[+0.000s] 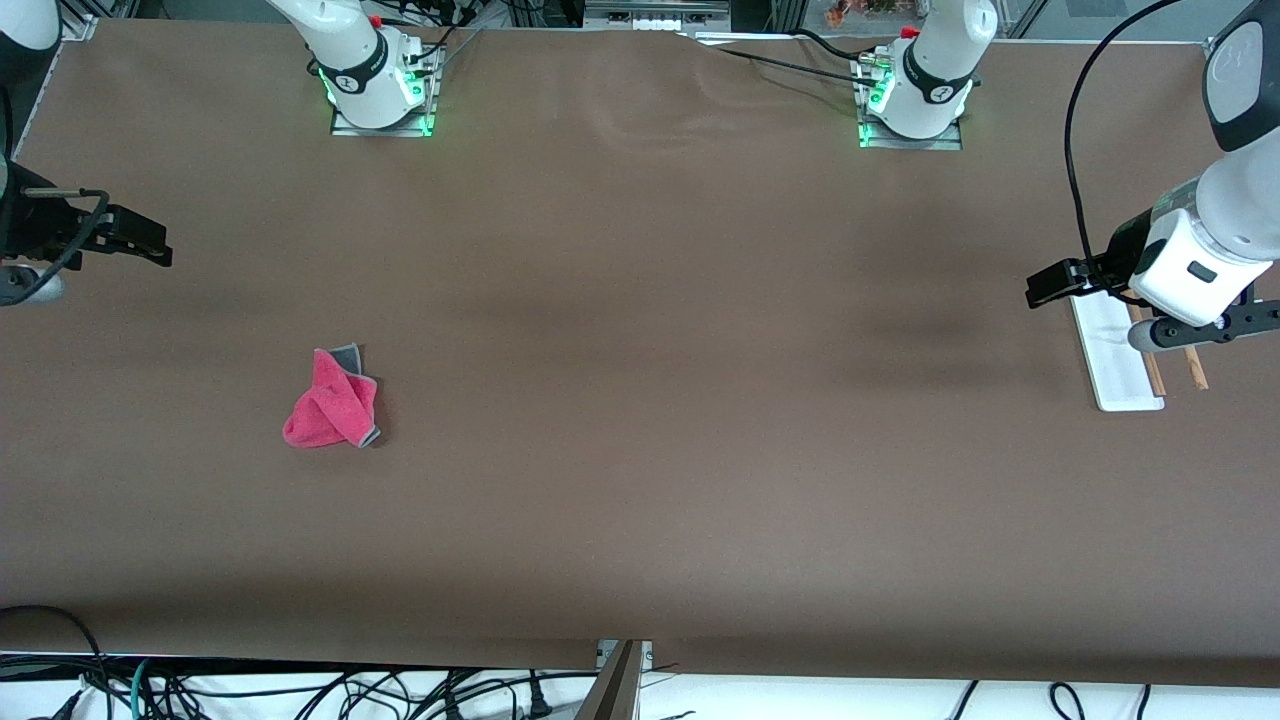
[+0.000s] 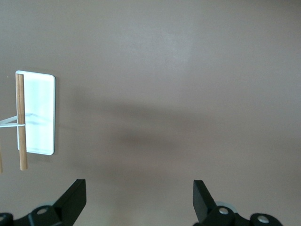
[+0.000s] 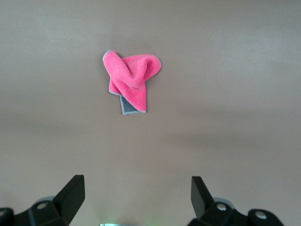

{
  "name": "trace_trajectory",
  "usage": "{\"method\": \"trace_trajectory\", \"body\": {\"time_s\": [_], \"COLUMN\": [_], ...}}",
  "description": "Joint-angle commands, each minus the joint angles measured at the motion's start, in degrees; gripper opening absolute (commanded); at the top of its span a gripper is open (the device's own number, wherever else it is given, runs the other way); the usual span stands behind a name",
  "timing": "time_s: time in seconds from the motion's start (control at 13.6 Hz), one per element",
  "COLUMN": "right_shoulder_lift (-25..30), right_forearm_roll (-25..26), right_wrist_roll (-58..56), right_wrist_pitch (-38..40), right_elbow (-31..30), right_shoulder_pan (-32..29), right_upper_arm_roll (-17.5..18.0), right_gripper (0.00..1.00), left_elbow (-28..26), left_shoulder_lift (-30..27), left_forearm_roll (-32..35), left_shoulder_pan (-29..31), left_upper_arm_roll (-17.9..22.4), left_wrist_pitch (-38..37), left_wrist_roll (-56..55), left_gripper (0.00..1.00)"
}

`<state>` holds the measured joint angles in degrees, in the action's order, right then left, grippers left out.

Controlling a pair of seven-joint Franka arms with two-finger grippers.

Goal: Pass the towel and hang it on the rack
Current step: 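Move the right gripper over the pink towel and lower it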

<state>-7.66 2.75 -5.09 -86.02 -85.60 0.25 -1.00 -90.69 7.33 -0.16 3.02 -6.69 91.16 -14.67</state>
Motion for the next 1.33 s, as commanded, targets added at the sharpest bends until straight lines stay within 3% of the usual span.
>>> {"method": "trace_trajectory", "body": {"time_s": [0.0,0.3,1.25], "right_shoulder_lift": [-2.0,-4.8,-18.2], "right_forearm_roll": [0.8,0.2,0.2], "right_wrist_roll": [-0.6,-0.5,-0.5], "right_wrist_pitch": [-0.5,-1.2,-14.6], "right_elbow": [0.2,0.2,-0.5], "right_shoulder_pan": [-0.1,-0.3,2.0], "right_upper_arm_roll": [0.0,0.0,0.4], "right_gripper": [1.00,1.00,1.00], "left_elbow": [2.1,2.0,2.1], "left_shoulder_lift": [0.4,0.6,1.1], "left_forearm_roll": [1.7,1.1,0.1], "left_shoulder_pan": [-0.5,0.2,0.3], "left_upper_arm_roll": [-0.4,-0.3,-0.2], "left_wrist_pitch": [-1.2,-2.6,-2.7], "left_wrist_roll": [2.7,5.8,7.1], "left_gripper": [1.00,1.00,1.00]}}
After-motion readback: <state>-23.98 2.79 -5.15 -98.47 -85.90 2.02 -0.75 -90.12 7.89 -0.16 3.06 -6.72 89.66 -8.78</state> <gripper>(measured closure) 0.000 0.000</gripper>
